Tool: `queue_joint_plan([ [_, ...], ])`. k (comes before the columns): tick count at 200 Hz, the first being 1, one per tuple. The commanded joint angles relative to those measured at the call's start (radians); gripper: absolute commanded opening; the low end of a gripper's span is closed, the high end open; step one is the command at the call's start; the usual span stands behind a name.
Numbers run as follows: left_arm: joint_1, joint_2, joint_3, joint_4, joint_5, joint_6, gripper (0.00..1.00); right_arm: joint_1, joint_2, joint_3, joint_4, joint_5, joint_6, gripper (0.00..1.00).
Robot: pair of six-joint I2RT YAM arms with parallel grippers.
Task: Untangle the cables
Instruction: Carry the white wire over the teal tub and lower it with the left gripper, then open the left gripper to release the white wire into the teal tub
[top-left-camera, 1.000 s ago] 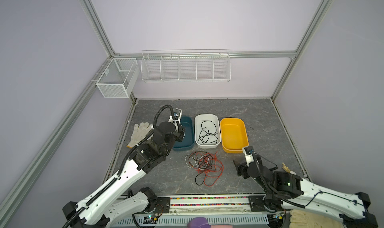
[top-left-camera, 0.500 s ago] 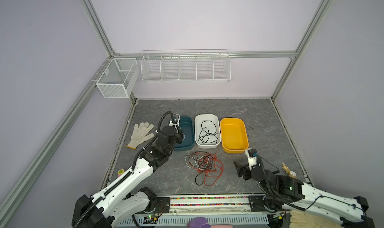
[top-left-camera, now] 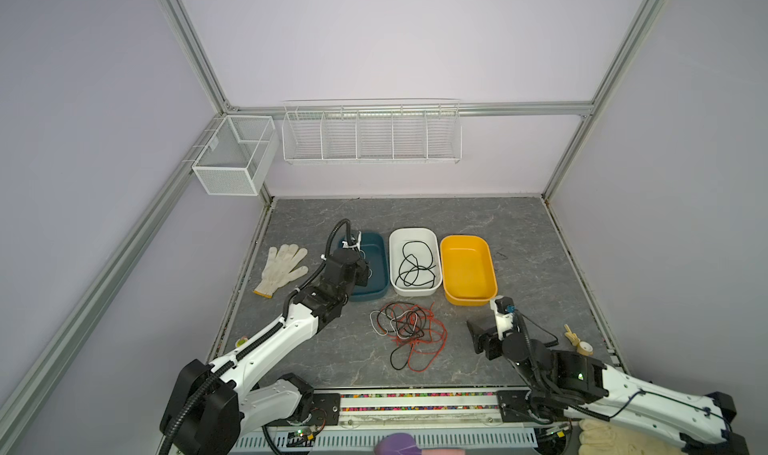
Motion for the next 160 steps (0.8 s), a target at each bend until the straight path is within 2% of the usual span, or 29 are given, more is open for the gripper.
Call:
queue_joint_plan([
  [1,0.013,0.043,0.012,-0.002,0.074,-0.046,0.0,0.001,0.015,-0.012,0.029,0.004,0.003,0.88],
  [22,0.013,0.09,0.036,-0.03,0.125,-0.049,0.02,0.001,0.025,-0.012,0.032,0.006,0.003,0.89],
  [67,0.025,0.135,0.055,-0.05,0.156,-0.072,0.05,0.001,0.029,-0.012,0.034,0.006,0.001,0.88],
  [119,0.033,0.164,0.075,-0.078,0.179,-0.082,0.14,0.001,0.034,-0.012,0.041,0.002,0.001,0.88],
  [160,0.037,0.169,0.084,-0.095,0.165,-0.083,0.15,0.001,0.035,-0.012,0.039,0.003,0.001,0.88],
])
